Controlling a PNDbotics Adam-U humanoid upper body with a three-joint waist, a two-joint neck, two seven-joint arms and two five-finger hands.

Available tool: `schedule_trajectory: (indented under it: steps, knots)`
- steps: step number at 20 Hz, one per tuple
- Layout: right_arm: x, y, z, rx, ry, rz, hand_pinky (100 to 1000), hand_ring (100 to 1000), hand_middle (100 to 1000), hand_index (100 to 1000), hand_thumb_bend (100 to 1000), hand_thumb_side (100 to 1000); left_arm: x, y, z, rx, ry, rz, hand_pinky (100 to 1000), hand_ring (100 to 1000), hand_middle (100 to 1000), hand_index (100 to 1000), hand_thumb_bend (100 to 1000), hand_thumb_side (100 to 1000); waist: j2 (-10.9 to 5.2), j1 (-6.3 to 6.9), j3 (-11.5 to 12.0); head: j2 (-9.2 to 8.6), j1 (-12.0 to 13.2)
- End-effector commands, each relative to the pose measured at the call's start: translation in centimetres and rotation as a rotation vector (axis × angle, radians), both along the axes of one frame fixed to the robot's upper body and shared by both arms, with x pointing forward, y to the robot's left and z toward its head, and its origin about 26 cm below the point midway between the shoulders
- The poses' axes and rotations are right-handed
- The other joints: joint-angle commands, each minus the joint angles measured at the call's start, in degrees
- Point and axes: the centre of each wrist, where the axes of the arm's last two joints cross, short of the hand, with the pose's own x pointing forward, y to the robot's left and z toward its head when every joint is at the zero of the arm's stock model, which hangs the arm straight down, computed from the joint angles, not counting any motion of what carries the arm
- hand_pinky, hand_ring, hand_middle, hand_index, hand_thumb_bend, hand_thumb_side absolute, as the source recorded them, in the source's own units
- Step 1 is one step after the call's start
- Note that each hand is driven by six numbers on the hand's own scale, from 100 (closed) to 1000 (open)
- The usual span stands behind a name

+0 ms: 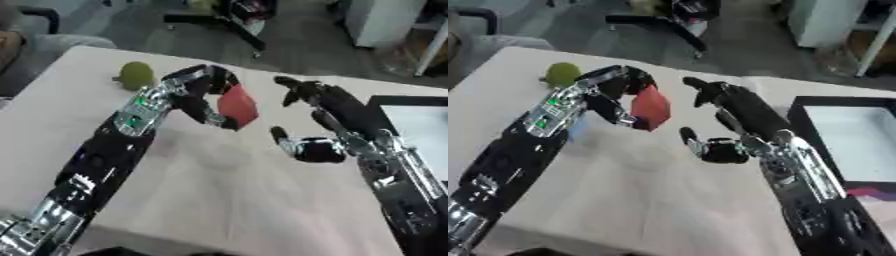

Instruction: Pick up the objects with one hand, pass them to the other hand, and then place them into the box on the other side of the table.

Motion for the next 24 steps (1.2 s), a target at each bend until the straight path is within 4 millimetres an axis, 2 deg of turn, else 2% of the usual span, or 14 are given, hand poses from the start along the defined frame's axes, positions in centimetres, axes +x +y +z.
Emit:
schedule_trajectory:
  steps: [1,7,12,24]
  knots:
    - [0.2,0.5,0.8,-0.076,-0.074,0.006,821,773,699,987,375,233,0.3,-0.6,1.5,-0.002,-0.019,-0.038,752,588,581,598,689,102,-0.34,0.12,0.11,-0.44,0.0]
    - [0.4,0.9,0.8,-0.173,-0.177,0.002,901,822,785,989,438,167,0.4,-0.9,1.7,-0.012,0.022,-0.075,746,588,581,599,702,100,-0.3,0.21,0.27,-0.21,-0.13]
    - [0.4,1.1,0.9,-0.207,-0.263,-0.017,936,840,821,983,470,105,0.3,-1.3,2.2,-0.023,0.047,-0.117,737,586,580,598,705,100,-0.36,0.27,0.29,-0.03,-0.34]
    - [0.3,1.9,0.4,-0.163,-0.359,-0.026,878,781,751,976,453,117,0.5,-1.7,1.1,0.001,0.125,-0.156,729,580,575,595,688,100,-0.41,0.33,0.17,0.12,-0.49]
